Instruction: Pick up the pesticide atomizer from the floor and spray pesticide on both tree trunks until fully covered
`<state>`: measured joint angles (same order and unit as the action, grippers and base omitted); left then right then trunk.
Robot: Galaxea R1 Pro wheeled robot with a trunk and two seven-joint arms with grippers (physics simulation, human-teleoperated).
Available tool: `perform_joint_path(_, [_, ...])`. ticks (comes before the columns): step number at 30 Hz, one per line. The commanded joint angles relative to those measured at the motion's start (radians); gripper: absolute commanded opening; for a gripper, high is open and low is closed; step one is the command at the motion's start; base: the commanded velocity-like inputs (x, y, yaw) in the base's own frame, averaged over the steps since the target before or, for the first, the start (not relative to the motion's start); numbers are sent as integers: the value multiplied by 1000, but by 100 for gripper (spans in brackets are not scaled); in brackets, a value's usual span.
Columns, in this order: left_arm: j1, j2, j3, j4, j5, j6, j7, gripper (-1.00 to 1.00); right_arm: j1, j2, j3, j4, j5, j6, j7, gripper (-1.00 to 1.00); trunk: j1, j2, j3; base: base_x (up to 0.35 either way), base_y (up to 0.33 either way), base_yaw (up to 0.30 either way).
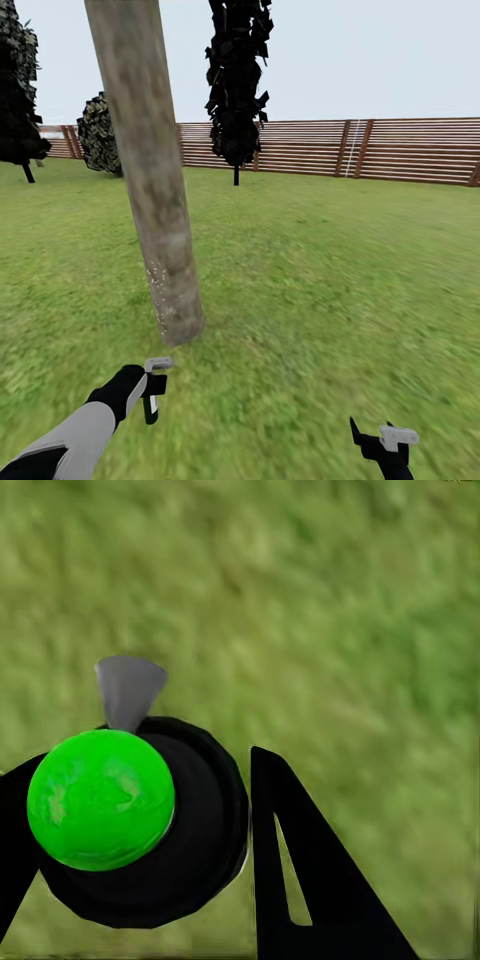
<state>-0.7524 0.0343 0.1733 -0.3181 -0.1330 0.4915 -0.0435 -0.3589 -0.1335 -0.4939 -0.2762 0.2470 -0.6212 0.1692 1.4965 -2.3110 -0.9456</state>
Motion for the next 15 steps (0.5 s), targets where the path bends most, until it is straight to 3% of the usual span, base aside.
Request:
perform_joint_path(1, [0, 0, 1, 0, 0, 0, 1, -100, 0, 0, 0, 0, 0, 0, 0, 100, 0, 0, 0, 6, -273, 277])
perform_joint_path(7, [1, -8, 2, 0, 0, -2, -3, -100, 0, 0, 0, 0, 0, 0, 0, 100, 0, 0, 0, 106, -270, 267])
perform_joint_path(15, [1, -13, 3, -1, 0, -2, -3, -100, 0, 0, 0, 0, 0, 1, 1, 100, 0, 0, 0, 167, -252, 27])
